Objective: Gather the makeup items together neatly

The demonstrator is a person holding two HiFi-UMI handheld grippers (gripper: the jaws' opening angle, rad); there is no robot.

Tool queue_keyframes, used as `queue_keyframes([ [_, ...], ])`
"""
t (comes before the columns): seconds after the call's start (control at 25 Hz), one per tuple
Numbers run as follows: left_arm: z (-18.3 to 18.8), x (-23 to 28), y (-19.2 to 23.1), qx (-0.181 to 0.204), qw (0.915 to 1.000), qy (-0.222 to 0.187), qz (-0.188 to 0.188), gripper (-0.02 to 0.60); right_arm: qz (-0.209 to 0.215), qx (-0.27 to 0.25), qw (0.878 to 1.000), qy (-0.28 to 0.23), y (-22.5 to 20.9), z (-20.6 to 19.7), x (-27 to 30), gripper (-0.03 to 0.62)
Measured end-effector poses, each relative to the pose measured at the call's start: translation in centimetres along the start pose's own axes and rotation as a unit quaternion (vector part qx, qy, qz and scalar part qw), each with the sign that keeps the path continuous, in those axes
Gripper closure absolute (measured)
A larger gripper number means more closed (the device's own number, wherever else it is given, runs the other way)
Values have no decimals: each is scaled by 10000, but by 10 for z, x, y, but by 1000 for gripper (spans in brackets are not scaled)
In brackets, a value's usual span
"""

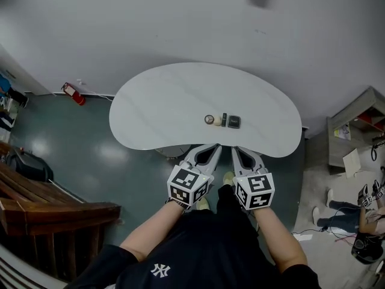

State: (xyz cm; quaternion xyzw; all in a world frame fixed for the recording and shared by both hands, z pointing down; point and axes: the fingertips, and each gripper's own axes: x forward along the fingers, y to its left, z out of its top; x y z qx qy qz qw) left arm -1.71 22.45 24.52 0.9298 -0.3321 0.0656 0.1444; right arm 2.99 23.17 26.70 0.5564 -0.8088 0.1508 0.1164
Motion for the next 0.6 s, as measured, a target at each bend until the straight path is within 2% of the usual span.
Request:
queue_keyframes([
  [0.24,9,0,-1,99,9999,-137,34,574,-14,-5,10000,-74,-1,3,-1,580],
  [0.6,24,-6,6,41,9996,-269,42,574,-2,-36,9999,-167,3,16,-1,580],
])
